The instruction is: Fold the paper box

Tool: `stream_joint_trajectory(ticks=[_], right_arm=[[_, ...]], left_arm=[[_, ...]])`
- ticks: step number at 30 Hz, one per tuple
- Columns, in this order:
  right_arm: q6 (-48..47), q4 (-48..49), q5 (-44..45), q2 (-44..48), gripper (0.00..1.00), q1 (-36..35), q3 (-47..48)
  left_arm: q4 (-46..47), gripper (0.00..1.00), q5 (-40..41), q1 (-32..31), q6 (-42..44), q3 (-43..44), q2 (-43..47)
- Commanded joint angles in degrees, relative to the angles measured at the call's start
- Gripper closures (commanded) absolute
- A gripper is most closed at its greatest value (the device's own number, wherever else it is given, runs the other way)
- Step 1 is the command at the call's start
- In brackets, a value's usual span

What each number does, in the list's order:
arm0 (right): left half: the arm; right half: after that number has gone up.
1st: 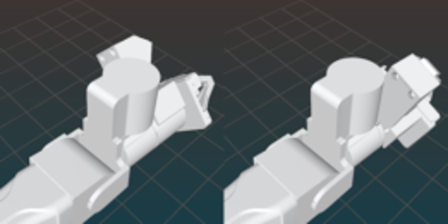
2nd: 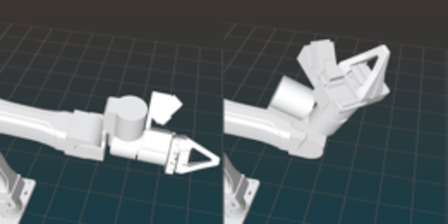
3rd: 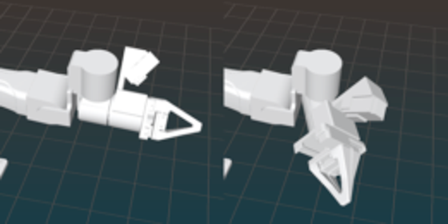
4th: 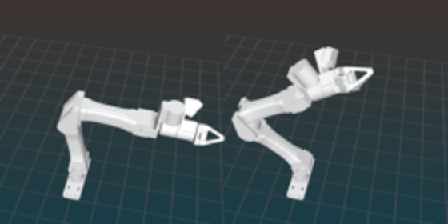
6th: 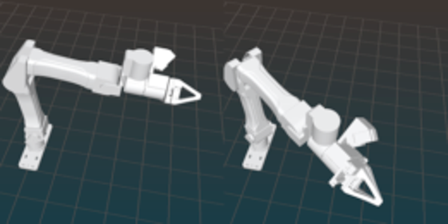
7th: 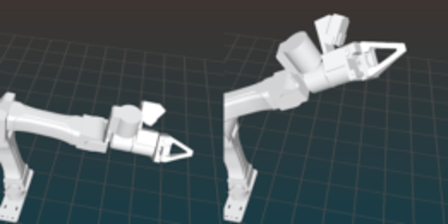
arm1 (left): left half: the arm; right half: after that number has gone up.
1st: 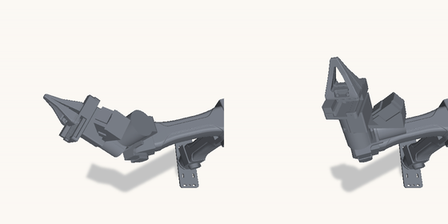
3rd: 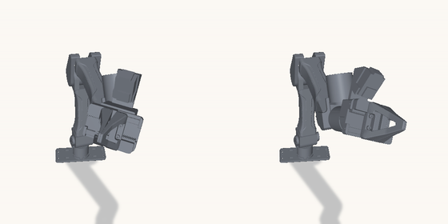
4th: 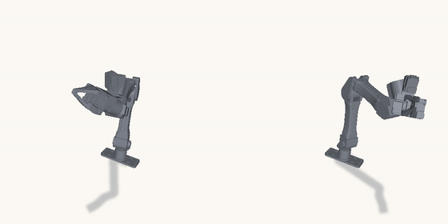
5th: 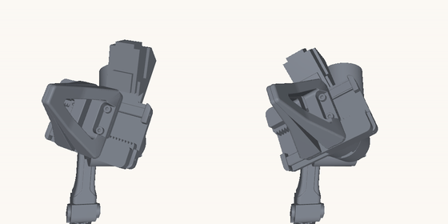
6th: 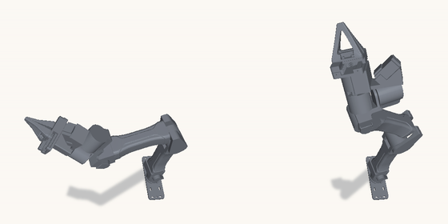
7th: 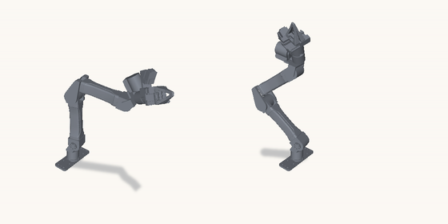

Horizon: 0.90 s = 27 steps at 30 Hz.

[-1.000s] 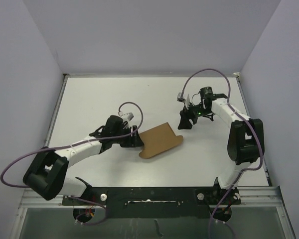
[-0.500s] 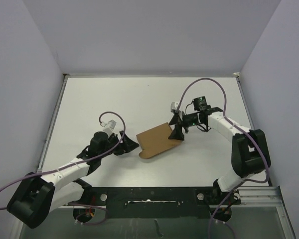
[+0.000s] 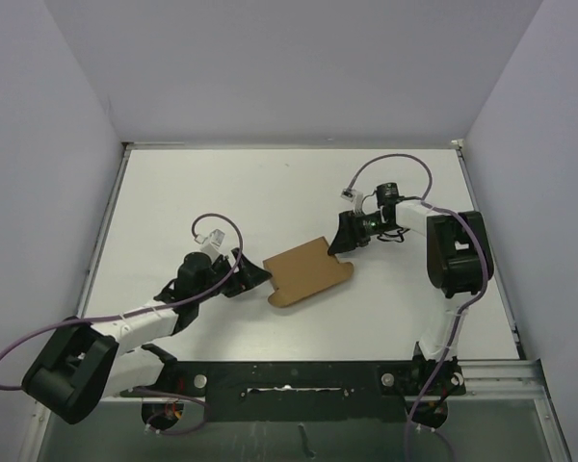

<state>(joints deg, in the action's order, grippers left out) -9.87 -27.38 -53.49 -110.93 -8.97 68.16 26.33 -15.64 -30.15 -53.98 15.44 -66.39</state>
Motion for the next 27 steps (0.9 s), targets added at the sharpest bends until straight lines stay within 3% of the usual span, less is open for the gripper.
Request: stream_joint_trajectory(ticks=[1, 4, 10, 17, 27], right_arm=[[5.67, -1.82, -7.77, -2.57, 0.43, 0.06, 3.11], [7.79, -1.33, -9.34, -4.35, 0.57, 1.39, 2.97], [11.96, -0.12, -11.40, -7.01, 0.70, 4.83, 2.38], [14.39, 0.62, -12.72, -8.44, 0.75, 6.31, 2.03], [14.31, 0.13, -13.37, -9.41, 0.75, 7.04, 2.06]], left_arm=[[2.17, 0.25, -0.19, 0.49, -1.63, 2.25, -1.27], [2.10, 0.24, -0.18, 0.44, -2.93, 2.48, -2.40], [2.19, 0.18, -0.27, -0.16, -6.88, 3.75, -6.18], [13.74, 0.12, 0.42, -3.39, -11.16, 4.84, -14.64], [20.08, 0.09, 4.52, -6.62, -12.70, 8.59, -20.75]])
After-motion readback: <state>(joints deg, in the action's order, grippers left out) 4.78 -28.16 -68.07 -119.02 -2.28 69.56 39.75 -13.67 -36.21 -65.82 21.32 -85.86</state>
